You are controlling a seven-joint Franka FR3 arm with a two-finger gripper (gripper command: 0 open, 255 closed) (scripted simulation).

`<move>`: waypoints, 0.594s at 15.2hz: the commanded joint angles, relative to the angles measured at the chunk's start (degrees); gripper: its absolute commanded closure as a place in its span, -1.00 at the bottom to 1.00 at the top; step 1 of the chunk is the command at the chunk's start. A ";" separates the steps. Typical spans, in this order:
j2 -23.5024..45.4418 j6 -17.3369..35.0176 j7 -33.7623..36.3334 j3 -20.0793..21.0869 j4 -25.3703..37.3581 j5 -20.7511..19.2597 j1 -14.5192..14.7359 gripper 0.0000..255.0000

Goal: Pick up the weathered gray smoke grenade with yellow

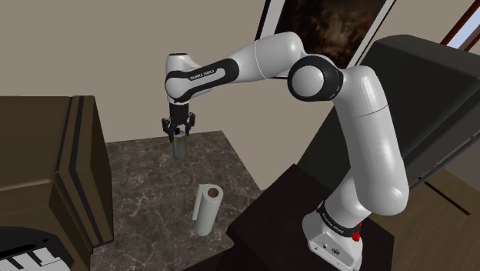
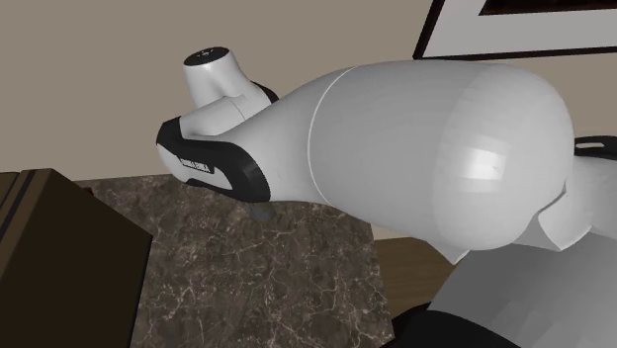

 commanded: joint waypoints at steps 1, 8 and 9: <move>0.14 0.01 0.00 0.00 -0.04 0.00 0.01 1.00; -0.36 -0.46 0.02 0.04 -0.07 0.03 0.00 1.00; -0.82 -0.94 0.03 0.07 -0.05 0.07 -0.02 1.00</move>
